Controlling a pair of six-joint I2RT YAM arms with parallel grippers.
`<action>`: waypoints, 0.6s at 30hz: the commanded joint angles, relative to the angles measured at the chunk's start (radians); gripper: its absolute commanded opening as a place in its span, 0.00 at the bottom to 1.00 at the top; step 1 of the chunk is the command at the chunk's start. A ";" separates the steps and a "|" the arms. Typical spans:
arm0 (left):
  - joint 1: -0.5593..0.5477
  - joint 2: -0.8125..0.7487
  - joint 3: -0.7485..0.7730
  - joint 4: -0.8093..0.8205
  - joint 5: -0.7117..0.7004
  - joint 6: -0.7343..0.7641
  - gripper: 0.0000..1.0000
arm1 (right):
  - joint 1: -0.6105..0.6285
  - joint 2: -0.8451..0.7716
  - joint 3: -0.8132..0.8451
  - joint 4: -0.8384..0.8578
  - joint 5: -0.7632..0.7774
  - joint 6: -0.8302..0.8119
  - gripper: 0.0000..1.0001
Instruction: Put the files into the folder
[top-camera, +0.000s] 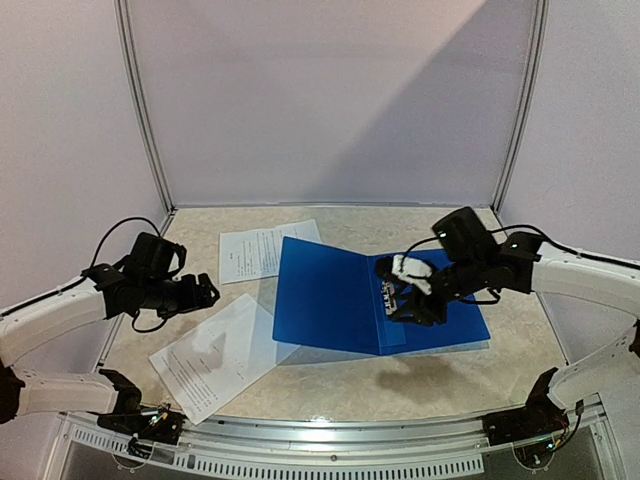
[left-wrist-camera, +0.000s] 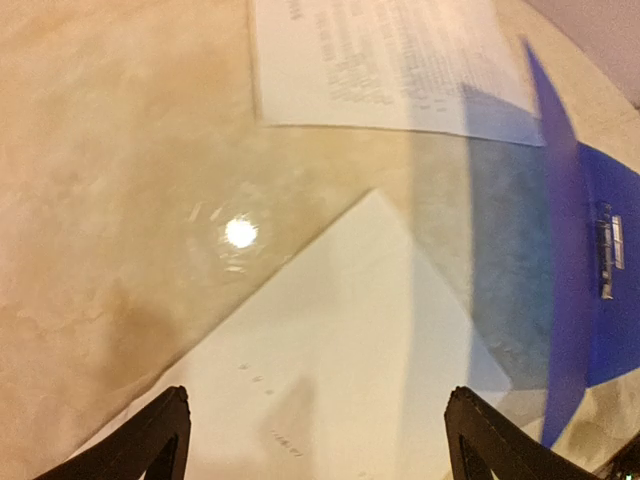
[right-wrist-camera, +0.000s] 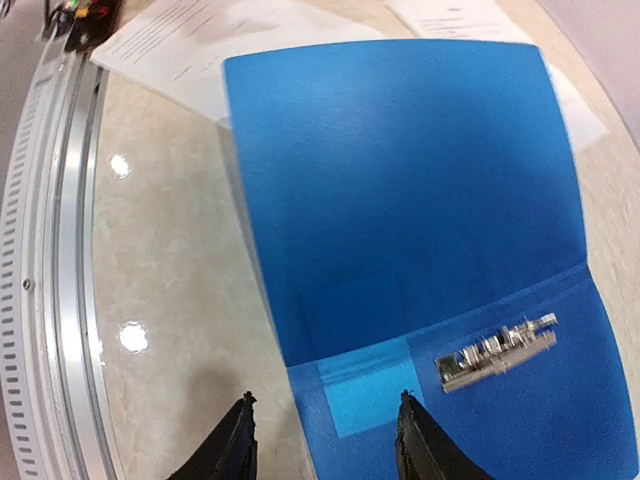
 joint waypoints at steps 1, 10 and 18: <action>0.120 0.027 -0.059 0.013 0.109 0.021 0.89 | 0.216 0.167 0.127 -0.024 0.209 -0.118 0.47; 0.328 0.184 -0.057 0.110 0.264 0.102 0.87 | 0.530 0.480 0.380 0.084 0.420 -0.225 0.48; 0.388 0.291 -0.073 0.171 0.332 0.123 0.84 | 0.622 0.782 0.645 0.074 0.501 -0.241 0.48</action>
